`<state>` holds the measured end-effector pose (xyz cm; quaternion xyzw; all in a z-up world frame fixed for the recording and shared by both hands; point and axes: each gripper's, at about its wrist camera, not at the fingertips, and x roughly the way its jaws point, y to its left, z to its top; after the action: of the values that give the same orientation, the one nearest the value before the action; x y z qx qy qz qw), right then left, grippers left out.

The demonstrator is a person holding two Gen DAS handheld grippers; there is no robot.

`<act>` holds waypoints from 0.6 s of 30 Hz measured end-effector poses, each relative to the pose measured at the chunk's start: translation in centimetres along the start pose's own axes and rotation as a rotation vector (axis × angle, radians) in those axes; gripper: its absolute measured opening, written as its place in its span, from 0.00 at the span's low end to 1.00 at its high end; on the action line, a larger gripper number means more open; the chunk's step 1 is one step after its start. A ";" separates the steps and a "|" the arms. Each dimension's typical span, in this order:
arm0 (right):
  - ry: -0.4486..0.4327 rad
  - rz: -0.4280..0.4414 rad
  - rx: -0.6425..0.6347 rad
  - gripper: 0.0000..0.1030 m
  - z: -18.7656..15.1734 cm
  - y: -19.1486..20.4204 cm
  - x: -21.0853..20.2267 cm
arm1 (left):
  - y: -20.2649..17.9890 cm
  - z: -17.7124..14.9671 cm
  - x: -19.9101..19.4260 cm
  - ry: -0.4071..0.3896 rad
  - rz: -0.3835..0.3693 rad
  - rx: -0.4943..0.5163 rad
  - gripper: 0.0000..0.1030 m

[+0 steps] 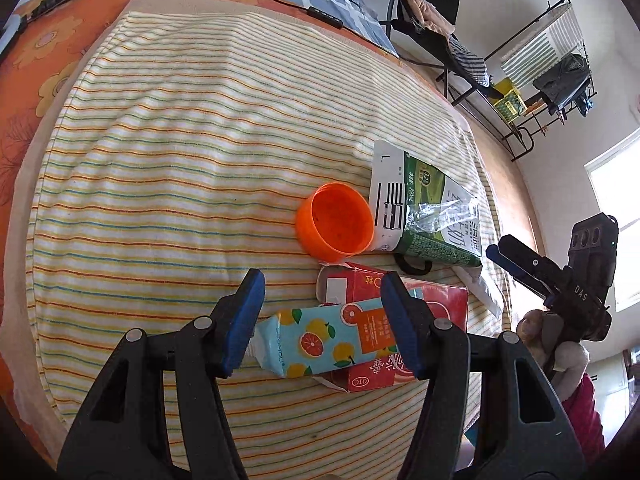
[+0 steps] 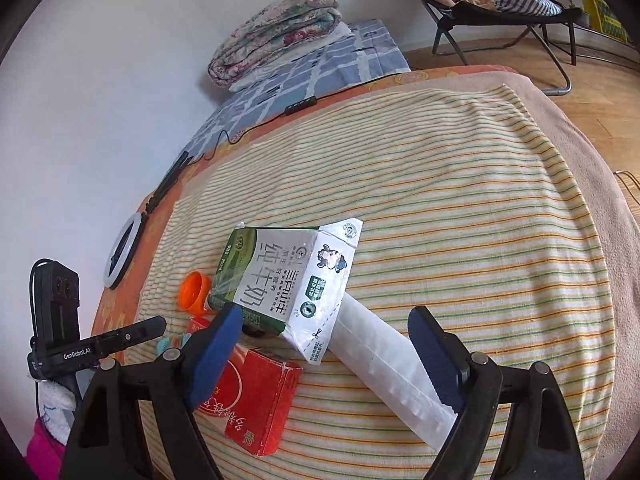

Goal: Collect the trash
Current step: 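Move both tools back over the bed toward the tube and milk carton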

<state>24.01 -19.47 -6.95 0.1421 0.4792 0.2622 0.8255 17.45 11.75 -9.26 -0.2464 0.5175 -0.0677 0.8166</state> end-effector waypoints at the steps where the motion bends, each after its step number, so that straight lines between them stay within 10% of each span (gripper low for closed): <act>1: 0.006 0.008 0.012 0.83 0.1 -0.2 0.4 | 0.2 0.0 0.2 0.010 -0.005 -0.001 0.56; 18: 0.028 0.054 0.091 0.70 1.6 -0.6 4.5 | -2.0 -4.4 -0.8 0.076 0.044 0.204 0.51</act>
<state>27.41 -17.42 -9.64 0.1885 0.4981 0.2644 0.8040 13.52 8.86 -9.21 -0.1478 0.5439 -0.1112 0.8185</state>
